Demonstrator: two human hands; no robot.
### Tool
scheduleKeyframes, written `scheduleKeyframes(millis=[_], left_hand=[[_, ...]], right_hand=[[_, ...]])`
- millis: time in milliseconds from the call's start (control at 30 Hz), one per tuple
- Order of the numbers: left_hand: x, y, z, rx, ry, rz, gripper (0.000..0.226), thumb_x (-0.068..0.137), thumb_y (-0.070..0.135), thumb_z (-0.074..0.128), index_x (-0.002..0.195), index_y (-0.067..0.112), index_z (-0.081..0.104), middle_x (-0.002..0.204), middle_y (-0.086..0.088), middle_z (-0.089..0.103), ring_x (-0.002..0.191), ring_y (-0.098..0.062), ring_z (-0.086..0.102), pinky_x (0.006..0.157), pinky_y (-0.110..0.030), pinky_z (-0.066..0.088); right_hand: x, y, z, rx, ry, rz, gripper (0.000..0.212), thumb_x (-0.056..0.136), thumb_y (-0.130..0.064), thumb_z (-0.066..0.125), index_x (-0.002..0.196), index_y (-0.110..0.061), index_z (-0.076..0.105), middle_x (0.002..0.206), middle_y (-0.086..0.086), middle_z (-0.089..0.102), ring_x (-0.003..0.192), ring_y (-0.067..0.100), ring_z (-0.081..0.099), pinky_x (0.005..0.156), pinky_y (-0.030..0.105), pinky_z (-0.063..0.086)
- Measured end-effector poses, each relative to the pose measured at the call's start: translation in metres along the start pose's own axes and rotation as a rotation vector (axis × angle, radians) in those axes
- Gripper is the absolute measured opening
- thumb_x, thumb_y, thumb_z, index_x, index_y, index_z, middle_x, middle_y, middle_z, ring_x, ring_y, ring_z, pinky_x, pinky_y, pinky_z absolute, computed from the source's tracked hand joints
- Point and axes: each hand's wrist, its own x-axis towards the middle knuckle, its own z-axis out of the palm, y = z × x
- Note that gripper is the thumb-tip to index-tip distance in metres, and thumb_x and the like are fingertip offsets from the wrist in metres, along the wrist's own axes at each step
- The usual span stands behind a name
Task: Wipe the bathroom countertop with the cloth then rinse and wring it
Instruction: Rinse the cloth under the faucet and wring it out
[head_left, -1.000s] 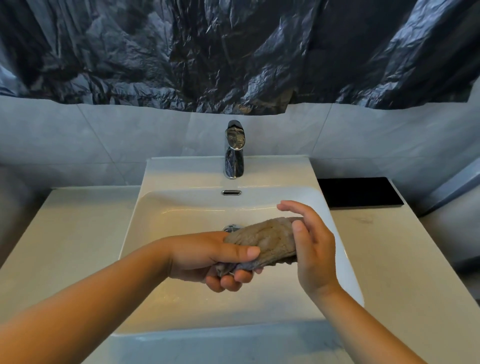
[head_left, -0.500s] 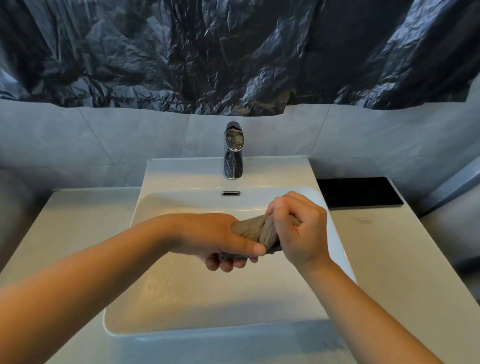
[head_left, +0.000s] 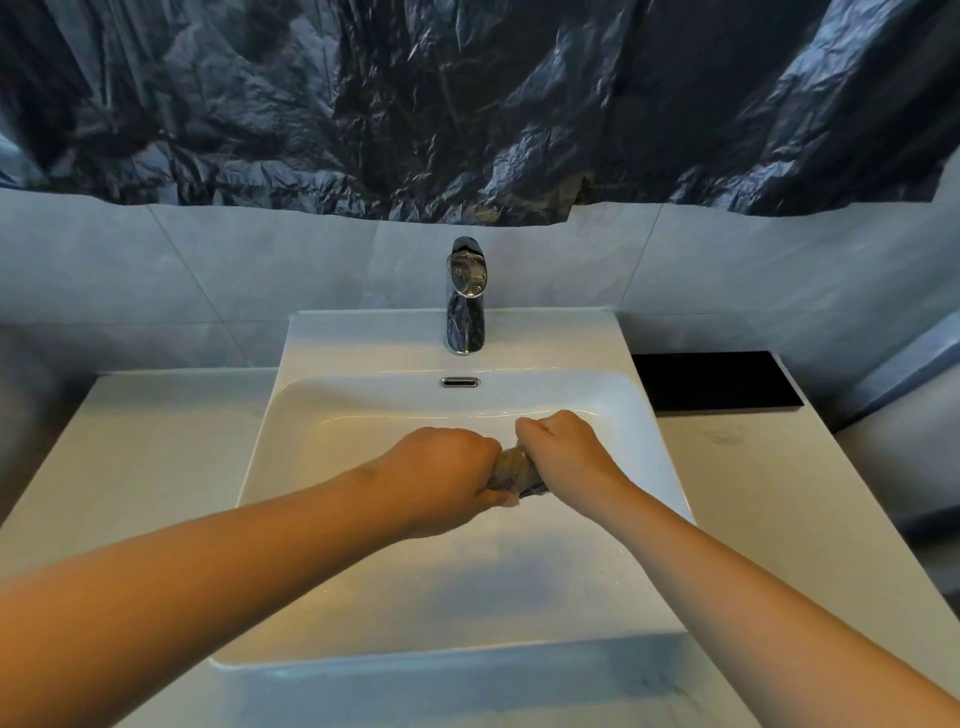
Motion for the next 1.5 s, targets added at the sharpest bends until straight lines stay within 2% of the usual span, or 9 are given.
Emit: scheduleKeyframes(millis=[167, 267, 333, 433, 633, 733, 833, 1167, 1500], left_hand=[[-0.001, 0.0, 0.006, -0.179, 0.027, -0.014, 0.04, 0.088, 0.055, 0.052, 0.106, 0.02, 0.054, 0.089, 0.0, 0.061, 0.074, -0.015, 0.053, 0.061, -0.027, 0.041], [-0.004, -0.005, -0.003, -0.573, -0.032, -0.038, 0.032, 0.085, 0.05, 0.062, 0.103, 0.025, 0.051, 0.081, 0.003, 0.063, 0.067, -0.01, 0.057, 0.059, -0.026, 0.047], [-0.007, -0.011, -0.007, -0.843, -0.103, -0.031, 0.029, 0.086, 0.042, 0.065, 0.1, 0.02, 0.053, 0.071, 0.001, 0.063, 0.056, -0.013, 0.053, 0.051, -0.026, 0.044], [-0.011, -0.021, -0.008, -1.164, -0.278, -0.032, 0.029, 0.09, 0.037, 0.062, 0.097, 0.013, 0.05, 0.07, -0.005, 0.055, 0.054, -0.015, 0.045, 0.045, -0.023, 0.035], [-0.008, -0.027, -0.007, -1.607, -0.78, 0.069, 0.028, 0.095, 0.038, 0.047, 0.118, 0.022, 0.048, 0.07, 0.0, 0.043, 0.055, -0.008, 0.033, 0.042, -0.013, 0.024], [-0.005, -0.019, -0.01, -1.558, -0.946, 0.091, 0.02, 0.097, 0.038, 0.044, 0.107, 0.022, 0.05, 0.068, 0.003, 0.044, 0.053, -0.005, 0.034, 0.042, -0.012, 0.024], [-0.007, -0.013, -0.017, -1.425, -0.875, 0.089, 0.022, 0.095, 0.04, 0.046, 0.098, 0.019, 0.043, 0.068, 0.002, 0.043, 0.055, -0.007, 0.033, 0.042, -0.012, 0.026], [-0.01, 0.007, -0.015, -0.592, -0.206, -0.024, 0.043, 0.085, 0.054, 0.059, 0.095, 0.012, 0.056, 0.075, -0.001, 0.059, 0.062, -0.012, 0.053, 0.057, -0.024, 0.045], [-0.003, 0.011, 0.005, -0.194, -0.018, 0.08, 0.034, 0.092, 0.053, 0.047, 0.095, 0.019, 0.046, 0.073, 0.008, 0.045, 0.063, -0.007, 0.045, 0.052, -0.021, 0.032]], right_hand=[[-0.002, -0.001, -0.003, 0.045, -0.048, 0.047, 0.033, 0.093, -0.03, 0.043, 0.069, -0.008, 0.051, 0.07, 0.012, 0.05, 0.069, 0.025, 0.054, 0.066, 0.034, 0.046], [-0.016, -0.005, -0.016, 0.085, 0.014, -0.086, 0.043, 0.096, -0.041, 0.044, 0.07, -0.009, 0.058, 0.072, 0.011, 0.058, 0.073, 0.026, 0.062, 0.07, 0.037, 0.054], [-0.027, -0.004, -0.026, 0.228, 0.016, -0.171, 0.034, 0.093, -0.049, 0.048, 0.094, -0.02, 0.066, 0.088, 0.004, 0.065, 0.074, 0.015, 0.063, 0.062, 0.028, 0.053], [-0.045, 0.01, -0.035, 0.482, 0.109, -0.246, 0.041, 0.086, -0.048, 0.047, 0.124, -0.033, 0.053, 0.114, -0.009, 0.061, 0.087, 0.011, 0.065, 0.06, 0.025, 0.055], [-0.062, 0.023, -0.008, 0.409, 0.407, -0.57, 0.043, 0.09, -0.038, 0.04, 0.125, -0.016, 0.054, 0.121, -0.006, 0.06, 0.098, 0.015, 0.063, 0.07, 0.024, 0.056], [-0.052, 0.006, -0.004, 0.39, 0.495, -0.684, 0.033, 0.093, -0.027, 0.038, 0.11, -0.011, 0.06, 0.089, 0.0, 0.067, 0.075, 0.013, 0.063, 0.064, 0.023, 0.052], [-0.038, 0.002, -0.012, 0.286, 0.461, -0.754, 0.035, 0.095, -0.026, 0.038, 0.086, -0.009, 0.067, 0.06, -0.014, 0.055, 0.059, 0.01, 0.058, 0.056, 0.028, 0.049], [-0.023, 0.001, -0.013, 0.06, 0.189, -0.447, 0.059, 0.096, -0.046, 0.032, 0.06, -0.01, 0.061, 0.057, 0.01, 0.057, 0.058, 0.022, 0.057, 0.055, 0.041, 0.051], [-0.015, 0.012, -0.004, 0.131, 0.045, -0.154, 0.043, 0.094, -0.025, 0.04, 0.059, -0.004, 0.055, 0.064, 0.019, 0.048, 0.062, 0.02, 0.048, 0.062, 0.034, 0.044]])
